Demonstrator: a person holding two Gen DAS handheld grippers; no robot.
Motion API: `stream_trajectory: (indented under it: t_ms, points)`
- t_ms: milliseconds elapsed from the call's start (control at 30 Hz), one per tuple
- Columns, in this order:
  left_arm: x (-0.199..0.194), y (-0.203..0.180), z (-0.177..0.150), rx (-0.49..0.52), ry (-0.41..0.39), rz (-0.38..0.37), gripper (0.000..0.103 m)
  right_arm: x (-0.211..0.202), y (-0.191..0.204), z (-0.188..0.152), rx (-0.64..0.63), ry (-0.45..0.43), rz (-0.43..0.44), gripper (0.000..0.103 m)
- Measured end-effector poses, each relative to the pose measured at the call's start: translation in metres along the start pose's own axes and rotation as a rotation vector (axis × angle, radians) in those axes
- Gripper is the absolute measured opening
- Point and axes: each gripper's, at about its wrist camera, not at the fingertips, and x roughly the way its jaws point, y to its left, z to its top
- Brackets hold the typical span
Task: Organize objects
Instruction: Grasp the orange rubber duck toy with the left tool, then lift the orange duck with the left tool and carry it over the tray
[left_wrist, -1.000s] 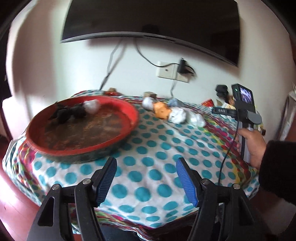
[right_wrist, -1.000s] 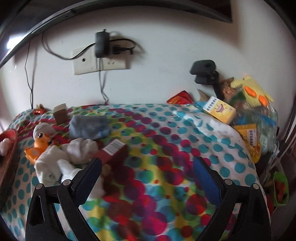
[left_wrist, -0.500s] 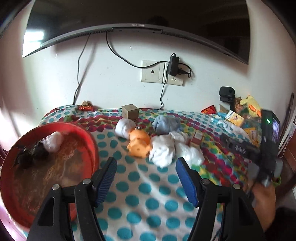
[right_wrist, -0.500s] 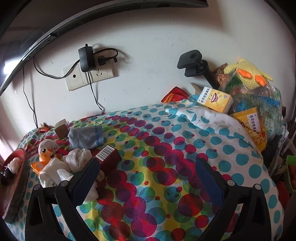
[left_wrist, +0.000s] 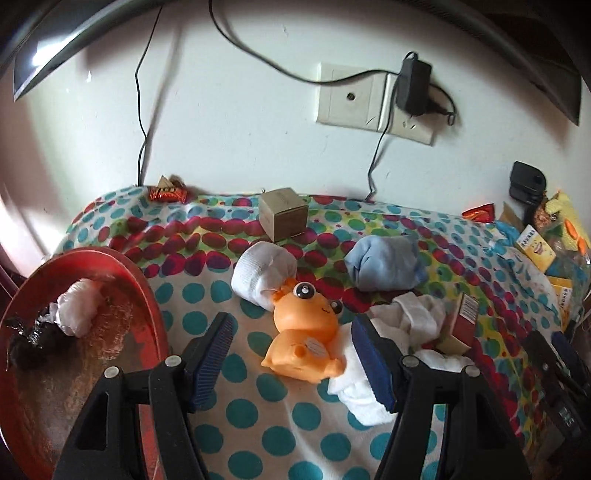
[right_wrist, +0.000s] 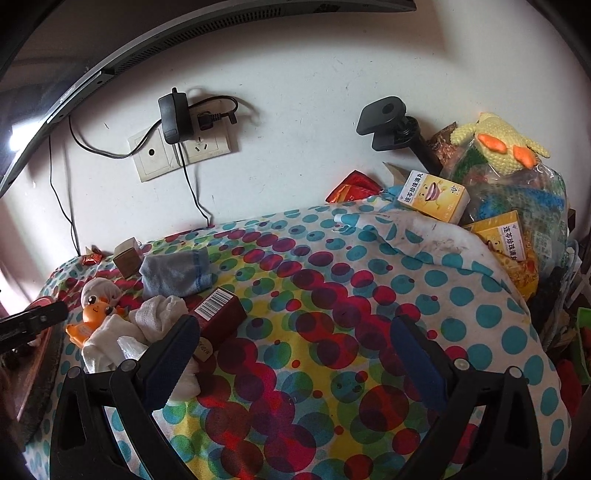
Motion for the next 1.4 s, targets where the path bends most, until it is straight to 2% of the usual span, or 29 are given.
stream_trajectory:
  t_ms: [133,267,300,333,367,467,533,667,833,1100,1400]
  points:
    - [0.023,0.003,-0.003,-0.062,0.068,-0.012,0.068,0.0,0.0,0.0,-0.001,0.002,0.013,0.103]
    - [0.037,0.001,-0.009,-0.064,0.103,-0.024,0.068,0.0,0.0,0.0,0.0,0.001,0.019,0.103]
    - [0.04,0.002,-0.009,-0.071,0.111,-0.033,0.065,-0.001,0.0,0.0,-0.001,-0.001,0.019,0.103]
    - [0.043,0.003,-0.01,-0.081,0.121,-0.041,0.052,-0.002,0.0,0.0,-0.003,-0.003,0.018,0.103]
    - [0.044,0.005,-0.01,-0.091,0.125,-0.053,0.052,-0.003,0.001,0.0,-0.006,-0.006,0.017,0.103]
    - [0.042,0.002,-0.009,-0.075,0.112,-0.058,0.047,-0.003,0.004,0.0,-0.018,-0.006,0.015,0.103]
    - [0.034,-0.001,-0.008,-0.039,0.07,-0.042,0.045,-0.002,0.004,0.0,-0.019,-0.002,0.016,0.103]
    - [0.016,-0.002,-0.005,-0.032,0.001,-0.013,0.044,-0.001,0.004,0.001,-0.02,-0.003,0.015,0.103]
    - [-0.003,-0.01,0.0,0.0,-0.048,0.002,0.044,0.0,0.004,0.0,-0.029,-0.005,0.008,0.103]
    - [-0.032,-0.023,0.007,0.051,-0.084,0.059,0.043,0.002,0.005,-0.002,-0.032,0.007,0.006,0.103]
    - [-0.062,-0.013,0.008,0.061,-0.119,0.099,0.043,0.006,0.007,-0.001,-0.045,0.017,-0.003,0.103]
